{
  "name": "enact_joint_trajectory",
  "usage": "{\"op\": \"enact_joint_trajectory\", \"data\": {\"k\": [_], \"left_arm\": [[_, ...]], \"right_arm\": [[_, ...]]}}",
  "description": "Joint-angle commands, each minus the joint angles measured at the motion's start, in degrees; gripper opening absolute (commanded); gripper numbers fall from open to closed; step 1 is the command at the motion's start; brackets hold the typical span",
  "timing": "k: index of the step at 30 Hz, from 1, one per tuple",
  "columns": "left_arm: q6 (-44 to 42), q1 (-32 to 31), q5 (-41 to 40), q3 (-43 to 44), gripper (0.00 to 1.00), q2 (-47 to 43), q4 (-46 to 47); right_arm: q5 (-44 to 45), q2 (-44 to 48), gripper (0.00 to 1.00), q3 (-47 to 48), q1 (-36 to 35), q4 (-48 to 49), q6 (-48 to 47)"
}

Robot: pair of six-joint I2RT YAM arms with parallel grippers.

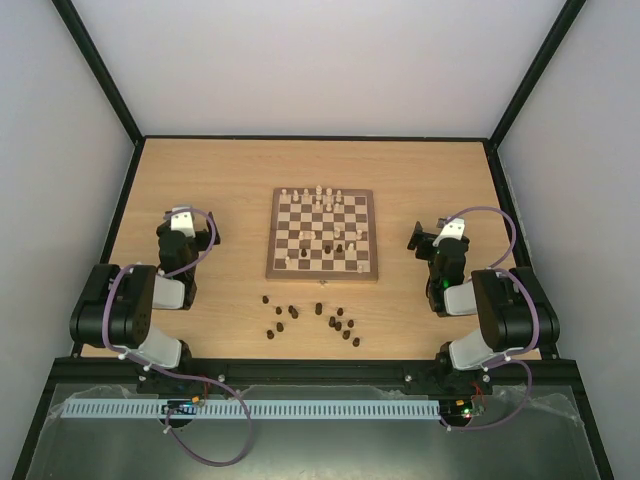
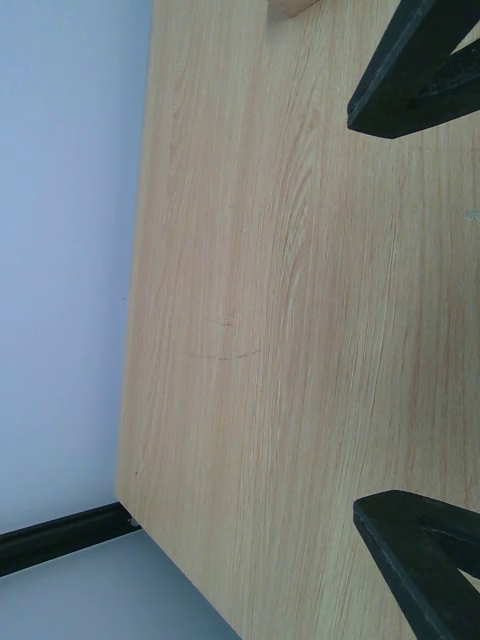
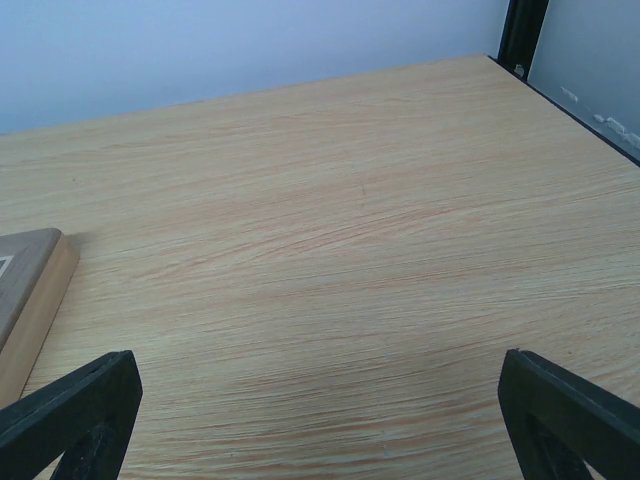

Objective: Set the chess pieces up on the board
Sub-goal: Pick up the chess piece from the chessboard.

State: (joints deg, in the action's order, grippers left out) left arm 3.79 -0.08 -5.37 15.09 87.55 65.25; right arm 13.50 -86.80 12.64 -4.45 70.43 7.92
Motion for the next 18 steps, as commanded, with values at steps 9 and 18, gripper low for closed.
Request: {"op": "enact_joint_trajectory", "data": {"k": [9,18], "left_arm": [[-0.7,0.1,0.7,0.1,1.00,-0.2,3.5],[-1.0,-0.5,-0.2,0.0,1.00,-0.3,3.6]], "right_arm": [[0.0,-0.1,0.99,0.8,0.3,0.1,0.0],[0.1,0.0,0.99,0.7,0.3,0.3,0.0]]}}
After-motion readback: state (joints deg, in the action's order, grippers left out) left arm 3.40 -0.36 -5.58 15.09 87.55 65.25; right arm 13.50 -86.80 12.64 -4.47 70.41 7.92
